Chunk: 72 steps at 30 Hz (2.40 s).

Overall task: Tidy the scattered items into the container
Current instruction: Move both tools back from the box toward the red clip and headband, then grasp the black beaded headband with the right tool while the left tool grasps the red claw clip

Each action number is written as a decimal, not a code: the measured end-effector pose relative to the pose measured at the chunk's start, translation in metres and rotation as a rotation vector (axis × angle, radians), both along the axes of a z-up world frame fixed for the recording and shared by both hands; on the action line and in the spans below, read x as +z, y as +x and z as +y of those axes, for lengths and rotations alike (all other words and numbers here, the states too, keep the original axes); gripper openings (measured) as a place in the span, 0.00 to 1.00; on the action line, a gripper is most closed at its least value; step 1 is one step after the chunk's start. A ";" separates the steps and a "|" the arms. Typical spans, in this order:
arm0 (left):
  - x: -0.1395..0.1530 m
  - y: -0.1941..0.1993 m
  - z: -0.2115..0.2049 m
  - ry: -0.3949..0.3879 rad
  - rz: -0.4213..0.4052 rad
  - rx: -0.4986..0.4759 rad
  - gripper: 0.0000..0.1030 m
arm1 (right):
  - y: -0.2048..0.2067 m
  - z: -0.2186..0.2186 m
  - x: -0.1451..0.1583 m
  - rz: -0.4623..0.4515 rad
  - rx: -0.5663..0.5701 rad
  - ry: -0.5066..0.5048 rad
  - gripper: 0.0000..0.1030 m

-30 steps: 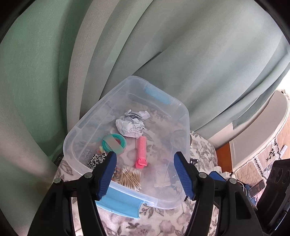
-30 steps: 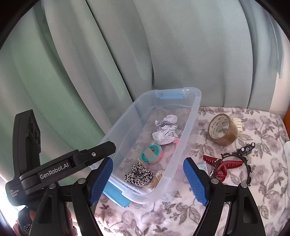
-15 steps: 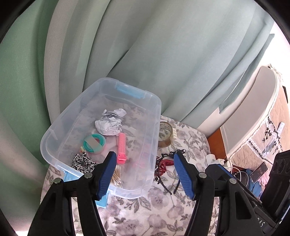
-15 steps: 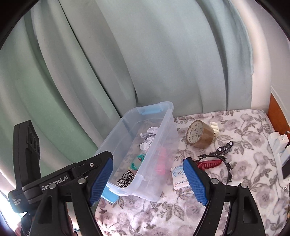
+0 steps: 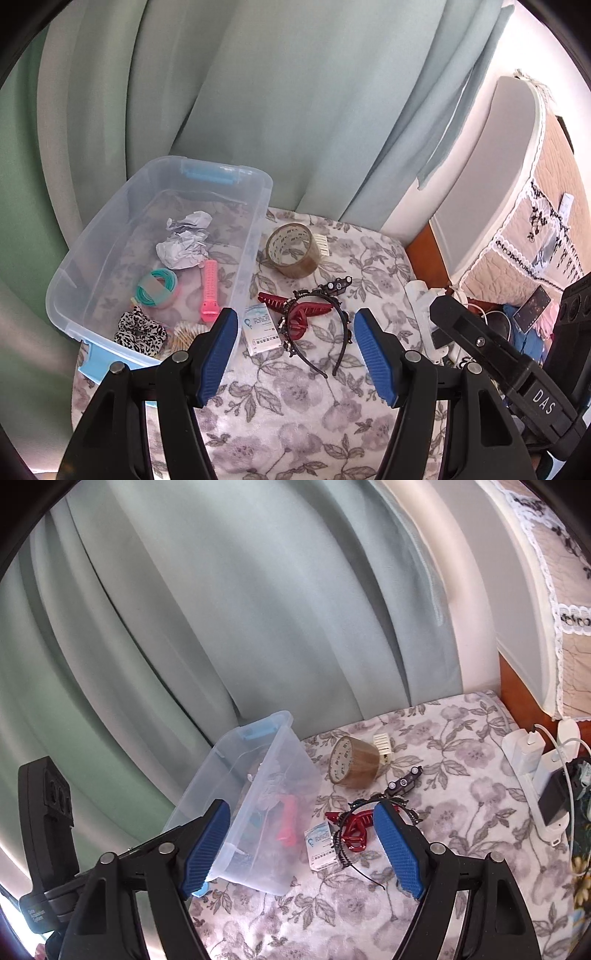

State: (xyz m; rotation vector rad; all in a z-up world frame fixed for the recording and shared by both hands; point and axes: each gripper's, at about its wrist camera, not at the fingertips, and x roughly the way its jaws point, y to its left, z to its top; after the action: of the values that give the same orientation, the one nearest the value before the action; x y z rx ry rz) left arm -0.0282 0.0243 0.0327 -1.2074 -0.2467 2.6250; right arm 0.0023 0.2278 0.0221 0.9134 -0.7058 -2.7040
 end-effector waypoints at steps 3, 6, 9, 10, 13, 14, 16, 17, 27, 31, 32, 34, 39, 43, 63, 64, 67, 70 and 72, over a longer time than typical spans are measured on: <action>-0.004 0.001 0.016 -0.018 -0.007 -0.034 0.65 | 0.001 0.014 -0.008 -0.013 -0.028 -0.009 0.81; -0.010 0.001 0.031 -0.048 -0.014 -0.068 0.65 | 0.000 0.030 -0.018 -0.040 -0.067 -0.023 0.81; -0.019 -0.002 0.042 -0.066 -0.037 -0.087 0.65 | 0.000 0.045 -0.028 -0.066 -0.102 -0.044 0.80; -0.022 -0.003 0.045 -0.071 -0.044 -0.092 0.65 | 0.000 0.050 -0.032 -0.074 -0.110 -0.047 0.80; -0.033 -0.007 0.055 -0.090 -0.069 -0.106 0.65 | -0.003 0.060 -0.045 -0.104 -0.124 -0.057 0.80; -0.037 -0.009 0.059 -0.096 -0.076 -0.112 0.65 | -0.004 0.064 -0.050 -0.116 -0.130 -0.060 0.80; -0.045 -0.011 0.066 -0.113 -0.092 -0.124 0.65 | -0.007 0.069 -0.059 -0.140 -0.140 -0.071 0.80; -0.049 -0.012 0.069 -0.120 -0.099 -0.130 0.65 | -0.008 0.072 -0.064 -0.151 -0.144 -0.076 0.80; -0.091 -0.030 0.084 -0.198 -0.163 -0.138 0.64 | -0.024 0.079 -0.108 -0.252 -0.135 -0.092 0.80; -0.105 -0.037 0.083 -0.220 -0.186 -0.118 0.63 | -0.033 0.077 -0.123 -0.290 -0.121 -0.072 0.80; -0.109 -0.039 0.083 -0.220 -0.195 -0.115 0.63 | -0.035 0.076 -0.127 -0.300 -0.117 -0.070 0.80; -0.116 -0.041 0.082 -0.228 -0.203 -0.111 0.63 | -0.040 0.074 -0.134 -0.314 -0.109 -0.071 0.80; -0.129 -0.046 0.080 -0.253 -0.210 -0.074 0.63 | -0.056 0.067 -0.149 -0.343 -0.079 -0.051 0.76; -0.137 -0.049 0.077 -0.258 -0.211 -0.046 0.63 | -0.070 0.061 -0.163 -0.370 -0.051 -0.025 0.69; -0.146 -0.058 0.064 -0.264 -0.191 0.000 0.63 | -0.131 0.037 -0.193 -0.361 0.008 0.169 0.40; -0.147 -0.059 0.063 -0.263 -0.192 0.000 0.63 | -0.131 0.036 -0.193 -0.356 0.007 0.183 0.38; -0.148 -0.060 0.063 -0.260 -0.192 -0.001 0.63 | -0.132 0.033 -0.193 -0.350 0.012 0.217 0.23; -0.147 -0.060 0.062 -0.253 -0.189 -0.007 0.63 | -0.129 0.036 -0.192 -0.342 0.009 0.196 0.23; -0.146 -0.060 0.063 -0.245 -0.186 -0.014 0.63 | -0.126 0.040 -0.191 -0.336 0.001 0.164 0.22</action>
State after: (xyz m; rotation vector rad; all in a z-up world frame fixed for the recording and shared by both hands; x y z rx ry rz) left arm -0.0878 0.0876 -0.1136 -1.5272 0.0541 2.5894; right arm -0.1239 0.2682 -0.1687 1.4296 -0.5430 -2.6654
